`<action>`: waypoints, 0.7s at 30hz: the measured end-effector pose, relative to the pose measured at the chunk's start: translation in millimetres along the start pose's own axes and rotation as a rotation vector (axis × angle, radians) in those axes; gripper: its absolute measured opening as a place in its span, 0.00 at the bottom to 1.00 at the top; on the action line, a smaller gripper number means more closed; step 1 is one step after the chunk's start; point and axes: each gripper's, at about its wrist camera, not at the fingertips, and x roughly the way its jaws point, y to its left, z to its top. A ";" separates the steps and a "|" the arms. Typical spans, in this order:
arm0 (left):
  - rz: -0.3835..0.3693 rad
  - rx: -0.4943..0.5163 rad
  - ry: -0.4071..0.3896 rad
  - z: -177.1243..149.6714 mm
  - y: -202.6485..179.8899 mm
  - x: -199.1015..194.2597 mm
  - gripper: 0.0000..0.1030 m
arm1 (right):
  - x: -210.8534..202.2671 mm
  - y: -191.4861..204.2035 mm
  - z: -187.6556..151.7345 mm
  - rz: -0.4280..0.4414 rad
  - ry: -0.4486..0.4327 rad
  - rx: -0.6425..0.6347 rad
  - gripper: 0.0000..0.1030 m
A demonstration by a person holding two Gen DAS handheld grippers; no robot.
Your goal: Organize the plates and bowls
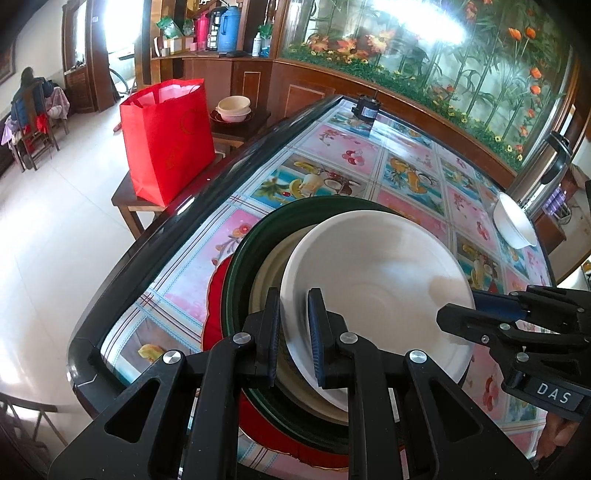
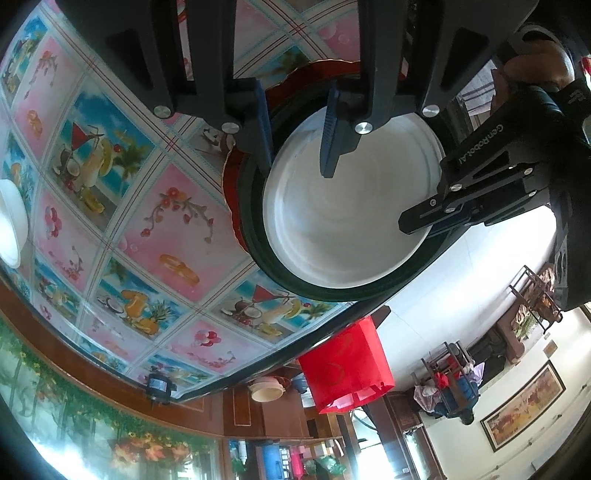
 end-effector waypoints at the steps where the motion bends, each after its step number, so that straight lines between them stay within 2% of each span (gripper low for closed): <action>1: 0.001 0.004 -0.001 -0.2 -0.8 0.1 0.14 | -0.8 0.0 0.0 0.002 -0.001 0.001 0.26; 9: 0.030 0.004 -0.041 0.0 -2.1 -4.8 0.17 | -13.0 -8.0 -5.1 0.012 -0.037 0.032 0.37; 13: 0.034 0.008 -0.072 1.3 -1.6 -12.7 0.40 | -19.6 -12.8 -9.0 0.008 -0.053 0.041 0.41; 15: 0.035 0.013 -0.088 2.9 -2.6 -18.5 0.45 | -23.4 -15.3 -11.2 0.008 -0.066 0.049 0.48; 17: 0.055 0.025 -0.109 4.9 -4.5 -23.2 0.56 | -25.2 -17.8 -12.7 0.004 -0.075 0.055 0.53; 19: 0.069 0.038 -0.138 6.5 -7.3 -28.1 0.61 | -26.2 -20.0 -14.4 0.006 -0.076 0.058 0.54; 21: 0.062 0.037 -0.152 8.0 -8.5 -30.9 0.61 | -26.0 -22.4 -15.6 0.005 -0.072 0.063 0.56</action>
